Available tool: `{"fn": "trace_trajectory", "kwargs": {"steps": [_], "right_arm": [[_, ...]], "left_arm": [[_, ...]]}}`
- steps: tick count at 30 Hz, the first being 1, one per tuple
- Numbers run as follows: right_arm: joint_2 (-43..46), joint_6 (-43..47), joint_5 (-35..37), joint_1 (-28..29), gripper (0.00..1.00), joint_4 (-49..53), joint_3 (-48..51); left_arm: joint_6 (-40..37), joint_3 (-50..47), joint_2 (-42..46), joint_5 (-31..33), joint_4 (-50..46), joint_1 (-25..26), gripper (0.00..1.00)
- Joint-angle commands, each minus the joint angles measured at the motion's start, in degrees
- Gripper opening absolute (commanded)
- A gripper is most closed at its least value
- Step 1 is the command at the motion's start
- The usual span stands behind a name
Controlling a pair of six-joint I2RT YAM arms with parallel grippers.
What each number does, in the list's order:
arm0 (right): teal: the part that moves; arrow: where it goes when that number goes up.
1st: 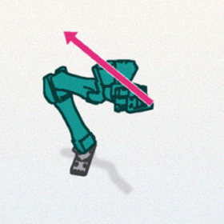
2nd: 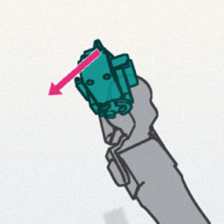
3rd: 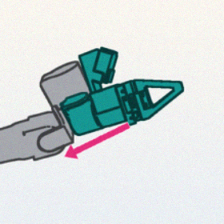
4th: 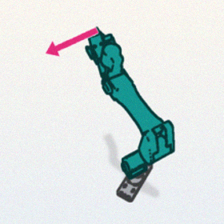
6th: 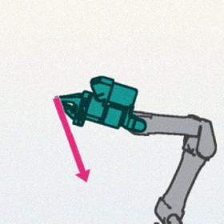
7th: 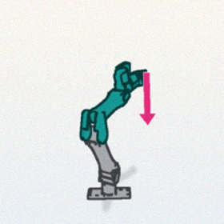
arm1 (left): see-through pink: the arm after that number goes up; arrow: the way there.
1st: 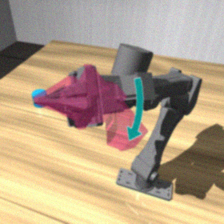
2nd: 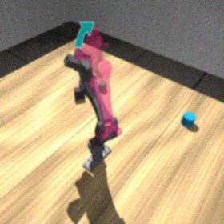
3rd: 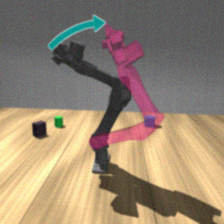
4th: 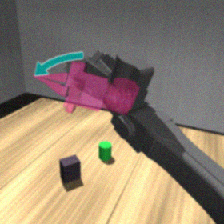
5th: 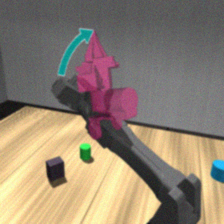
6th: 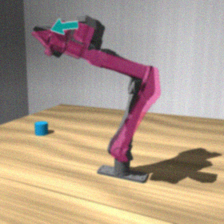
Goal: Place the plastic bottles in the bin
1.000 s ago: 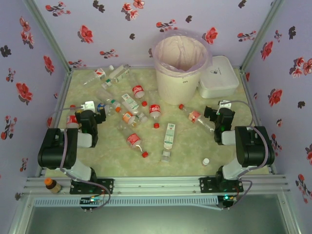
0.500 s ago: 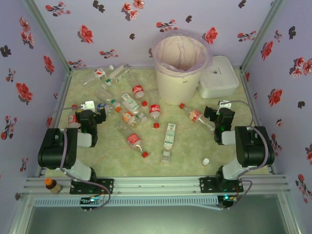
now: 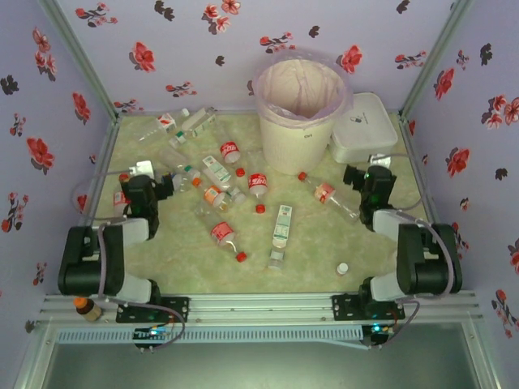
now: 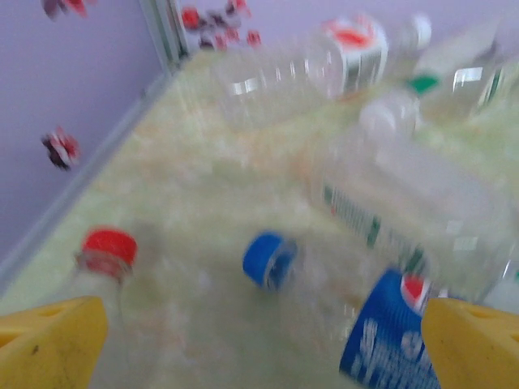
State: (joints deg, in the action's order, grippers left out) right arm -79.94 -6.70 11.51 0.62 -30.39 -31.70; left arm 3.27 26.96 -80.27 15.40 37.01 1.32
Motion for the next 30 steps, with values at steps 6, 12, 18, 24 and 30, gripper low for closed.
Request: {"fn": "trace_trajectory", "kwargs": {"steps": [6,12,18,24,30], "right_arm": [[10.2,-21.1,12.9,-0.1,0.99,47.8,-17.4],[10.9,-43.1,8.1,0.0,0.99,72.8,-22.7],[11.0,-64.0,-7.0,1.8,0.99,69.4,-17.2],[10.5,-77.8,-5.1,9.0,0.99,59.9,-14.1],[3.8,-85.7,-8.0,11.2,0.99,52.0,-13.1]], "left_arm": [[8.6,20.1,12.4,-0.1,-38.8,0.7,1.0],[14.0,31.2,11.7,-5.1,-60.5,3.0,1.0],[21.3,33.5,10.9,-13.5,-65.1,4.5,0.99],[23.7,33.9,10.7,-15.5,-65.4,5.6,0.99],[25.3,33.6,10.7,-15.5,-63.8,5.7,0.99]]}}
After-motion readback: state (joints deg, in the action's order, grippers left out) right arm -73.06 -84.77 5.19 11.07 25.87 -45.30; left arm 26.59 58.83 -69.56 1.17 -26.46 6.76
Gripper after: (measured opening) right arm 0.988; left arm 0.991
